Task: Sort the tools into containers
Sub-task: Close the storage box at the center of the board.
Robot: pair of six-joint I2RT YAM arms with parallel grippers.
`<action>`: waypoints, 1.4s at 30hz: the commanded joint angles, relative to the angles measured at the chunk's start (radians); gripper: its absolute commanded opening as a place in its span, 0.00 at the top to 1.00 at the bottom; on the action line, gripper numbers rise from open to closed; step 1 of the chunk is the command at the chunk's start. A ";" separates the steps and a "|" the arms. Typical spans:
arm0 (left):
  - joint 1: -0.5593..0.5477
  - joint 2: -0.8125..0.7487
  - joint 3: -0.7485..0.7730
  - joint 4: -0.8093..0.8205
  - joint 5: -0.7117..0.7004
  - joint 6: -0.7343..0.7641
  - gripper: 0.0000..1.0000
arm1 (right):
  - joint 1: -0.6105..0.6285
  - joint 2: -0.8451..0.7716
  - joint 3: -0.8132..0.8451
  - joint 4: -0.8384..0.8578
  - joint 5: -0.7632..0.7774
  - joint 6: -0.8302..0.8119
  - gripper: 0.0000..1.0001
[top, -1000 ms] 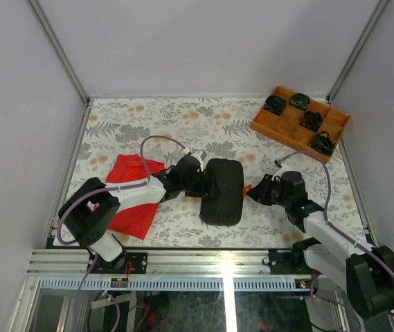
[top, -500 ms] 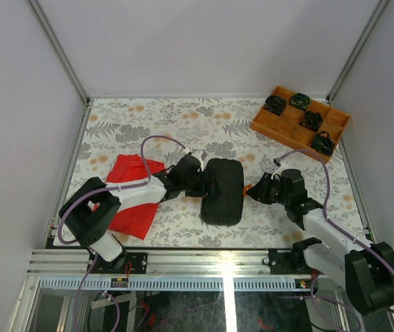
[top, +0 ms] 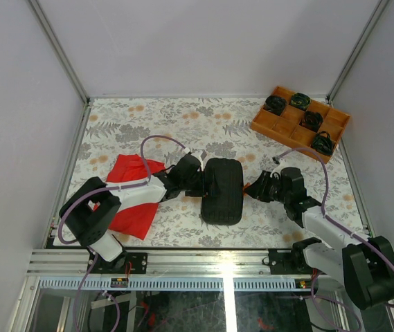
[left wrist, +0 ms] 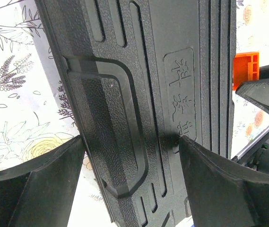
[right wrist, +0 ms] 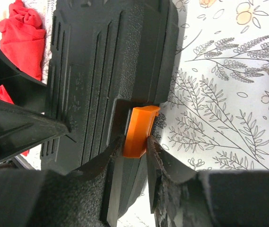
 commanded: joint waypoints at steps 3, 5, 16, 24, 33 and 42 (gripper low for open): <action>-0.018 0.089 -0.050 -0.198 -0.073 0.067 0.24 | 0.004 0.001 0.061 0.214 -0.100 0.047 0.68; -0.019 0.097 -0.047 -0.196 -0.068 0.067 0.24 | 0.004 0.003 0.060 0.221 -0.106 0.047 0.67; -0.024 0.110 -0.039 -0.195 -0.067 0.069 0.25 | 0.004 0.033 0.047 0.291 -0.148 0.076 0.63; -0.024 0.119 -0.030 -0.195 -0.063 0.072 0.25 | 0.003 0.036 0.043 0.310 -0.163 0.085 0.58; -0.025 0.118 -0.037 -0.191 -0.064 0.072 0.25 | 0.003 0.059 0.026 0.343 -0.172 0.101 0.56; -0.025 0.117 -0.046 -0.187 -0.064 0.072 0.25 | 0.003 -0.019 0.025 0.188 -0.012 0.062 0.57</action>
